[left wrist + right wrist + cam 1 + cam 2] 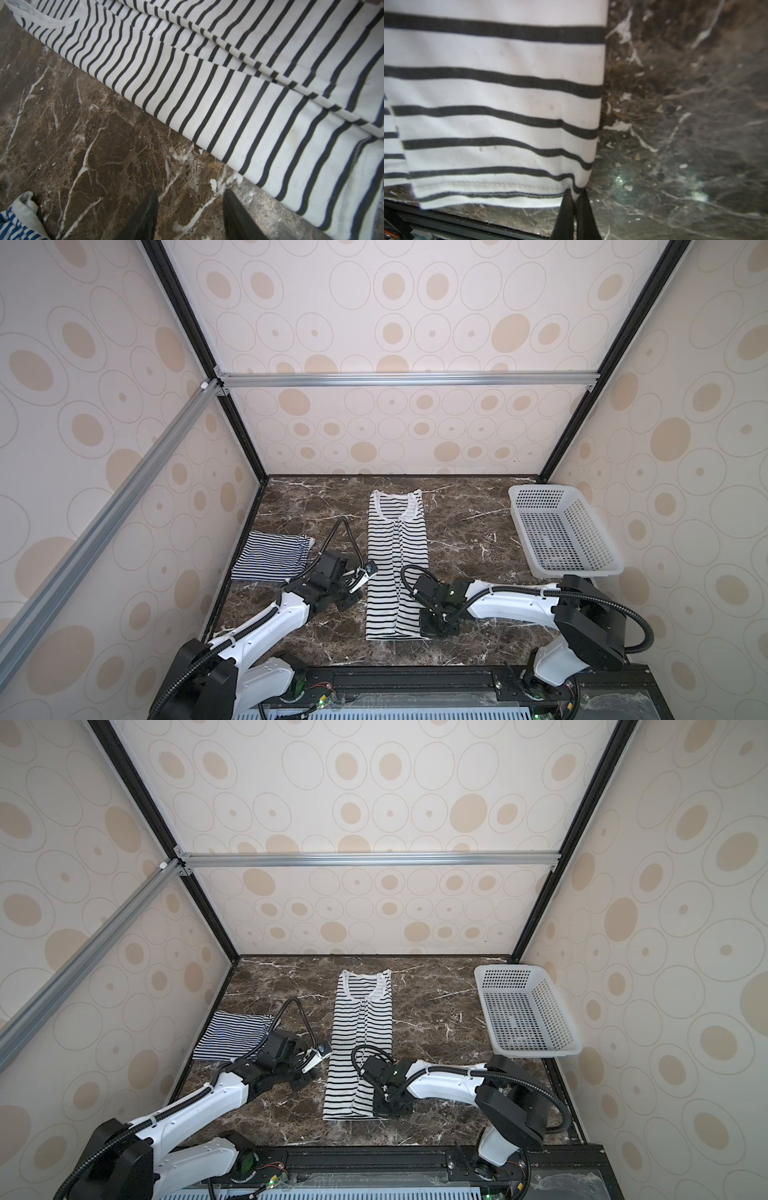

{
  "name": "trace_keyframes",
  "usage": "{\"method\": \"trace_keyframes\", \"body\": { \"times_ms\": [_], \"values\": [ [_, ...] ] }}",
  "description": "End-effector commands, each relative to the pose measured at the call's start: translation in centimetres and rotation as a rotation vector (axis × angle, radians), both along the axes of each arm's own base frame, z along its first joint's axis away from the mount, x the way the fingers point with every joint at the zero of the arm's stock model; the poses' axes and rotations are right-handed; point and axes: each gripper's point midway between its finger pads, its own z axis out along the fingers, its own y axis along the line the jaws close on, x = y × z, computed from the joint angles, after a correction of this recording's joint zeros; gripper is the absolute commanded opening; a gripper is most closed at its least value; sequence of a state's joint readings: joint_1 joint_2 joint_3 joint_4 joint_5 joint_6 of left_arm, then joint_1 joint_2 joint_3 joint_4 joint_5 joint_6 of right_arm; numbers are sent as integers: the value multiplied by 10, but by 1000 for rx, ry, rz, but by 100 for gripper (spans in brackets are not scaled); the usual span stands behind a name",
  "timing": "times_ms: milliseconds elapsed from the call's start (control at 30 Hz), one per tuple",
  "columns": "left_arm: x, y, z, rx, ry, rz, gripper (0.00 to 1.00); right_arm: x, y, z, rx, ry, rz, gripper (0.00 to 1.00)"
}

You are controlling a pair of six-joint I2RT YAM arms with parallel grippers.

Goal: Fold and stack tank tops
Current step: Fold the tank top at the top-center of the table.

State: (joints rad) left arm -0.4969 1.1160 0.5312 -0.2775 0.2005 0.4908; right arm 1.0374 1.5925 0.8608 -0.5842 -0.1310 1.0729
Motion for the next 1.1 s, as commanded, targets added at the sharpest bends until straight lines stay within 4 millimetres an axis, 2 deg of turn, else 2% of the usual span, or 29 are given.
{"method": "trace_keyframes", "body": {
  "times_ms": [0, 100, 300, 500, 700, 1067],
  "values": [
    [-18, -4, -9, 13, 46, -80, 51, -4, 1, -2, -17, 8, 9, 0],
    [-31, -9, -13, 15, 77, -132, 50, 1, 8, 10, 20, -16, 10, 0],
    [-66, -33, 2, -59, 124, -333, 48, 20, 30, 38, 96, -87, 15, 0],
    [-85, -48, -7, -1, 141, -446, 39, 42, 40, 47, 172, -127, -62, 0],
    [-97, -49, -17, 63, 139, -504, 31, 60, 37, 56, 204, -155, -111, 0],
    [-112, -51, -31, 128, 155, -555, 22, 71, 30, 53, 223, -145, -151, 0]
  ]
}}
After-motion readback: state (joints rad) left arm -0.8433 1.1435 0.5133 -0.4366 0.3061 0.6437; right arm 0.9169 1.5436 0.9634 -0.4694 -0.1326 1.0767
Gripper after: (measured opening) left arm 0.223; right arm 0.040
